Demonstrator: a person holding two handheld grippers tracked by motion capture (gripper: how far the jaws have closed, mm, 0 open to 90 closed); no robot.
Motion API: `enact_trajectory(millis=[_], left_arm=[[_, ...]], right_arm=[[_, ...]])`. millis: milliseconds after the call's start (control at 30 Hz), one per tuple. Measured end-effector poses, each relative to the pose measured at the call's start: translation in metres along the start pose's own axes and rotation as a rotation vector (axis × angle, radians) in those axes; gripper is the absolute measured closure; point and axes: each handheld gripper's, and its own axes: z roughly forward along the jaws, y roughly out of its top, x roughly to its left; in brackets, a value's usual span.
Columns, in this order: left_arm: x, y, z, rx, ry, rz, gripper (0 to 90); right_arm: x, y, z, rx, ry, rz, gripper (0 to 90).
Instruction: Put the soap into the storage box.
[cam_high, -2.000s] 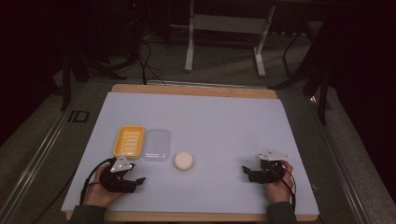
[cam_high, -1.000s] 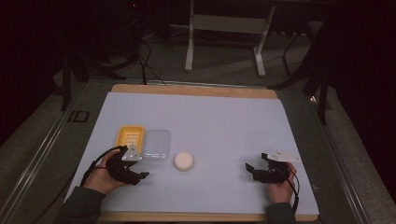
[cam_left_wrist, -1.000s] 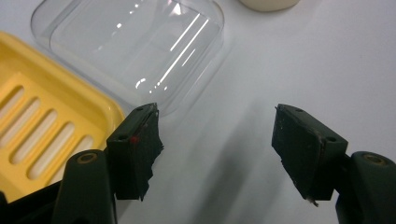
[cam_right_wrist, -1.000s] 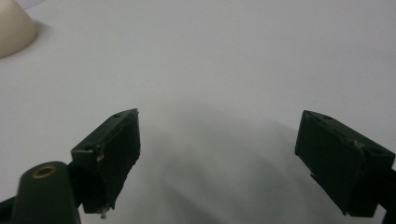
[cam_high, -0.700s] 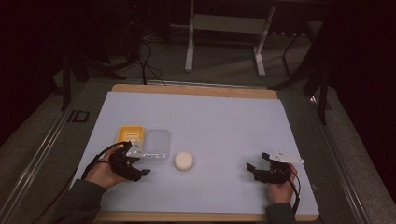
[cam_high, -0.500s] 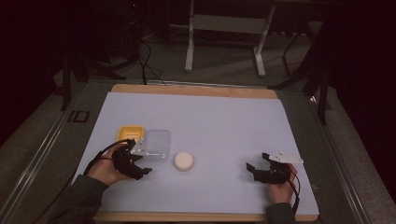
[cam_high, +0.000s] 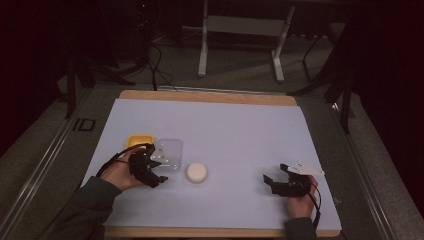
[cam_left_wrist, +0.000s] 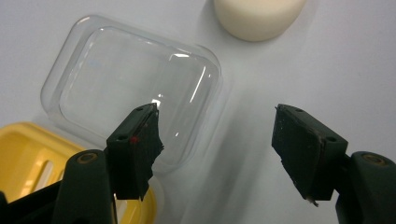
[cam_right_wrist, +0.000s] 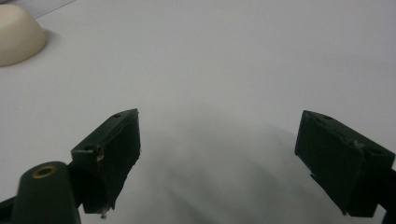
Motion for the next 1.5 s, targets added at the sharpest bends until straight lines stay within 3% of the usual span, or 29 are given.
enact_trajectory(millis=[867, 1500], left_arm=[[0.008, 0.034, 0.007, 0.043, -0.031, 0.071, 30.2], [0.009, 0.055, 0.022, 0.069, -0.081, 0.109, 29.3]], right_arm=[[0.000, 0.000, 0.000, 0.002, 0.005, -0.007, 14.1], [0.000, 0.000, 0.000, 0.005, 0.008, -0.008, 14.1]])
